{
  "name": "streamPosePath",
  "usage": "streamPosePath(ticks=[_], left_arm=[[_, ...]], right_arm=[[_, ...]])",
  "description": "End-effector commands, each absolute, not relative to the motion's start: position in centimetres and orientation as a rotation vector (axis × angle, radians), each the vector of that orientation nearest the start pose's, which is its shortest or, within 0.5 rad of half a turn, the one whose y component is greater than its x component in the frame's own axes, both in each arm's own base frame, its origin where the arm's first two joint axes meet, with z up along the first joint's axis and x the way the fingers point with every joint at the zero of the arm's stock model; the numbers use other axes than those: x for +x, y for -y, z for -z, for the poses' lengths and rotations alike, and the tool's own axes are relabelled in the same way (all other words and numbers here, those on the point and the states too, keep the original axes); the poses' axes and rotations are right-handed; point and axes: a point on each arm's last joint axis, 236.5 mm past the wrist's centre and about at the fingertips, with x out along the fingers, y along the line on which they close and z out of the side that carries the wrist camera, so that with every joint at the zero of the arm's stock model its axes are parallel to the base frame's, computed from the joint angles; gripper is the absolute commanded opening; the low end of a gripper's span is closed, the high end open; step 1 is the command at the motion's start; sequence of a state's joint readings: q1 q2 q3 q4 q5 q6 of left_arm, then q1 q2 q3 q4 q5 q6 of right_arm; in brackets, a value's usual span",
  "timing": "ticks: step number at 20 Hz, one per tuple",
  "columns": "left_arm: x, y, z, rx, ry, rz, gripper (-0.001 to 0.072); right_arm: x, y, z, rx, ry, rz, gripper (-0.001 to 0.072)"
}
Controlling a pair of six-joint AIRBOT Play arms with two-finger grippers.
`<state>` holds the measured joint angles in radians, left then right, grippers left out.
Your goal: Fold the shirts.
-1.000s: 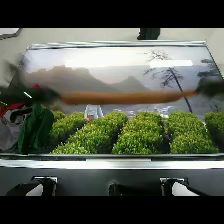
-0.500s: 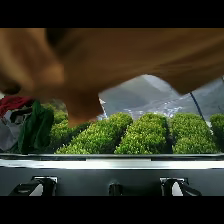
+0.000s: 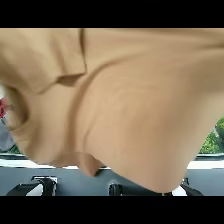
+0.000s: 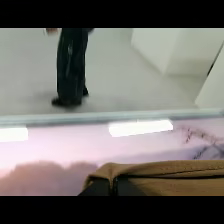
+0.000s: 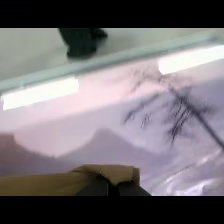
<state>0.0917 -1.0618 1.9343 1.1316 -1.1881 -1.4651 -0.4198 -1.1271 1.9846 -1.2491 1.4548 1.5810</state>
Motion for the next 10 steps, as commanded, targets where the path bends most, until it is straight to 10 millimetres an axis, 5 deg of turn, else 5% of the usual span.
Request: streamPosePath(ticks=[1,3,5,7,10], left_arm=[[44.8,5.6,-23.6,-0.203,-0.773,0.305,0.0028],[46.6,5.8,-12.7,-0.246,-0.990,0.302,0.0028],[48.1,6.5,-5.4,-0.296,-1.108,0.294,0.0028],[50.3,7.5,-1.4,-0.357,-1.127,0.294,0.0029],[54.1,8.1,0.3,-0.457,-1.034,0.267,0.0029]], right_arm=[[40.3,7.8,-18.9,0.313,-1.123,0.060,0.0043],[43.8,7.6,-10.6,0.296,-1.268,0.103,0.0043],[47.8,7.0,-4.5,0.297,-1.299,0.102,0.0044],[51.0,6.7,-0.3,0.309,-1.272,0.104,0.0044],[54.8,7.1,2.0,0.400,-1.164,0.161,0.0045]])
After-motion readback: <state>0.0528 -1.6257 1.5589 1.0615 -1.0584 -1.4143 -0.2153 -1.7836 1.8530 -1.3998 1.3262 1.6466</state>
